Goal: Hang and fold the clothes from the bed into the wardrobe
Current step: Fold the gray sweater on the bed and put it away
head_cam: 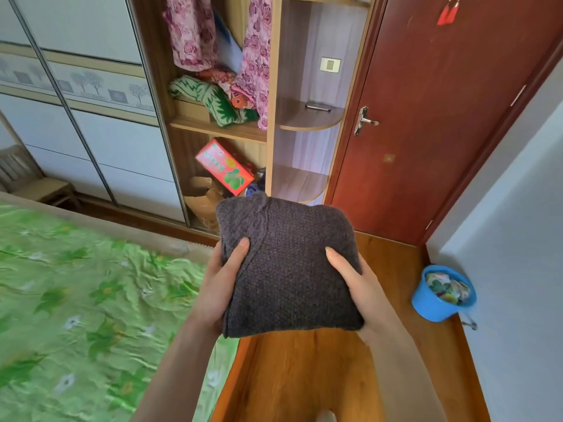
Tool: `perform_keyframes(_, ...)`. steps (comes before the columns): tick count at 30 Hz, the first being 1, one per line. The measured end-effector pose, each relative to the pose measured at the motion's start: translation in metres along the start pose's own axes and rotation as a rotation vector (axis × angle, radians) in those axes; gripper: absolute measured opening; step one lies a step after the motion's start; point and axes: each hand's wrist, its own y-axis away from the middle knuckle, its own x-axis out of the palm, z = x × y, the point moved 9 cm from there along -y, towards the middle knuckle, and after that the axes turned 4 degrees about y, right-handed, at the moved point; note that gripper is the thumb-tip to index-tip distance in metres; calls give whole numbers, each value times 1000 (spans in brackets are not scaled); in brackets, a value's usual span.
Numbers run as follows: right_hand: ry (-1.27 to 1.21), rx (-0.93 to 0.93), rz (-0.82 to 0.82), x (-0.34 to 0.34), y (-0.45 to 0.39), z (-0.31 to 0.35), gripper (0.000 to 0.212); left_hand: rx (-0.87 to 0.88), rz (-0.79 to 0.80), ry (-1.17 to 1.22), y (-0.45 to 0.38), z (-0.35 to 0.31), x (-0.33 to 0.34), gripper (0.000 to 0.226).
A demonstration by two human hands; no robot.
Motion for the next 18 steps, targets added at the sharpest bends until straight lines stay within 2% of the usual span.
perform_keyframes(7, 26, 14, 53, -1, -130, 19, 82, 55, -68, -19, -117, 2, 20, 42)
perform_keyframes(15, 147, -8, 150, 5, -314, 85, 84, 111, -251, 41, -264, -14, 61, 26)
perform_keyframes(18, 134, 9, 186, 15, -372, 102, 66, 116, -312, 34, -313, -26, 70, 25)
